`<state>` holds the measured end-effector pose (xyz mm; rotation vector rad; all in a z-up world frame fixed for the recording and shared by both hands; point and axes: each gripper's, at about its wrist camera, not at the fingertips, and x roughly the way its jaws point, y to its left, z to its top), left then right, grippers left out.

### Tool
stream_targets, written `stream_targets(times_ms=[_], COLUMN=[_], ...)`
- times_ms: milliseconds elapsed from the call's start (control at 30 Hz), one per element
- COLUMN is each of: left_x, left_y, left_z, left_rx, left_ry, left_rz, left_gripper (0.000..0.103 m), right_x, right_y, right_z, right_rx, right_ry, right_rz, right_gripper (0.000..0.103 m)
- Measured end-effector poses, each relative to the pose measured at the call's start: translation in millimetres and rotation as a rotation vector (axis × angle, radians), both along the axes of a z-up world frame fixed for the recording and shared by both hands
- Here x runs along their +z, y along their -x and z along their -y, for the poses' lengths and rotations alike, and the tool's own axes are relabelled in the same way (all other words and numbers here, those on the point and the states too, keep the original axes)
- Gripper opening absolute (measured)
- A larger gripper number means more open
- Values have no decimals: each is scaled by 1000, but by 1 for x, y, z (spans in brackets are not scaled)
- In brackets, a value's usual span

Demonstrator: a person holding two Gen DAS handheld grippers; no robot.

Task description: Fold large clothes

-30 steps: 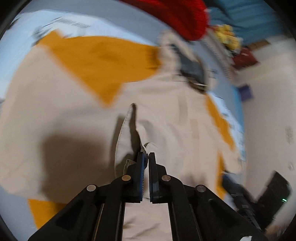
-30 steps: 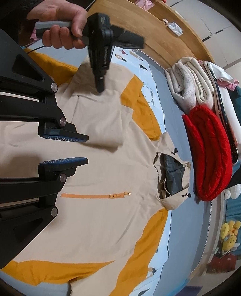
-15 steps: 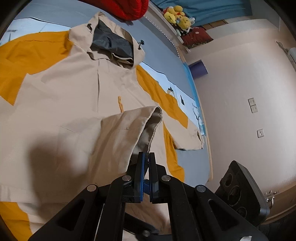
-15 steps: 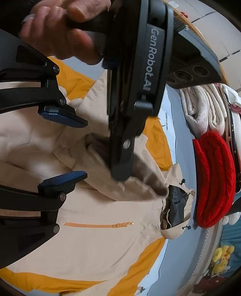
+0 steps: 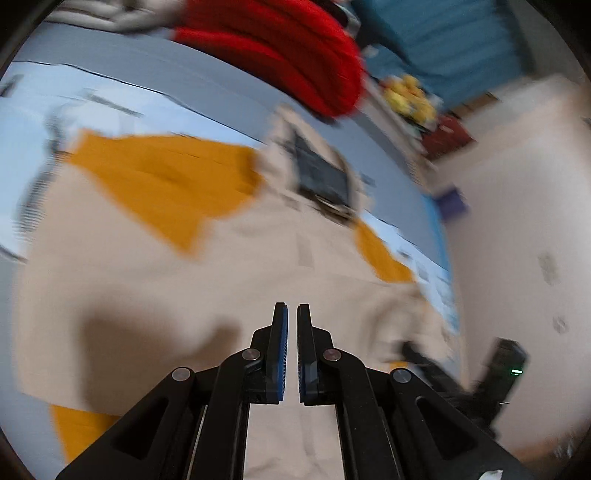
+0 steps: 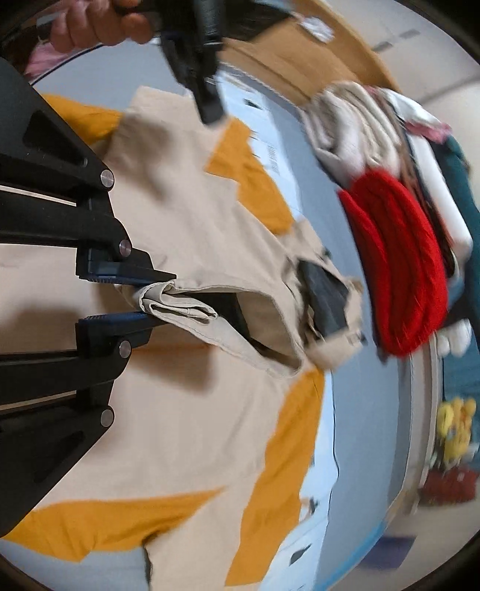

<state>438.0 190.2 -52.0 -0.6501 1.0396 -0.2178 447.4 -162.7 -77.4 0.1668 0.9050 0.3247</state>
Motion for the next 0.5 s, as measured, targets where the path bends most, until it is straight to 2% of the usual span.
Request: stream_targets(times_ms=[100, 200, 367, 500], left_x=[-3, -11, -27, -45], left_y=[1, 1, -4, -7], left_z=[-26, -45, -41, -30], left_rx=[89, 141, 107, 33], left_ry=[-103, -144, -236, -262], left_rz=[-33, -67, -114, -168], left_gripper=[2, 2, 6, 12], right_x=[7, 12, 7, -10], right_y=[-11, -20, -40, -54], right_z=[22, 43, 88, 122], right_rx=[-57, -120, -236, -337], right_ry=[-7, -14, -8, -23], right_rz=[30, 49, 14, -65], right_gripper=[13, 13, 13, 13])
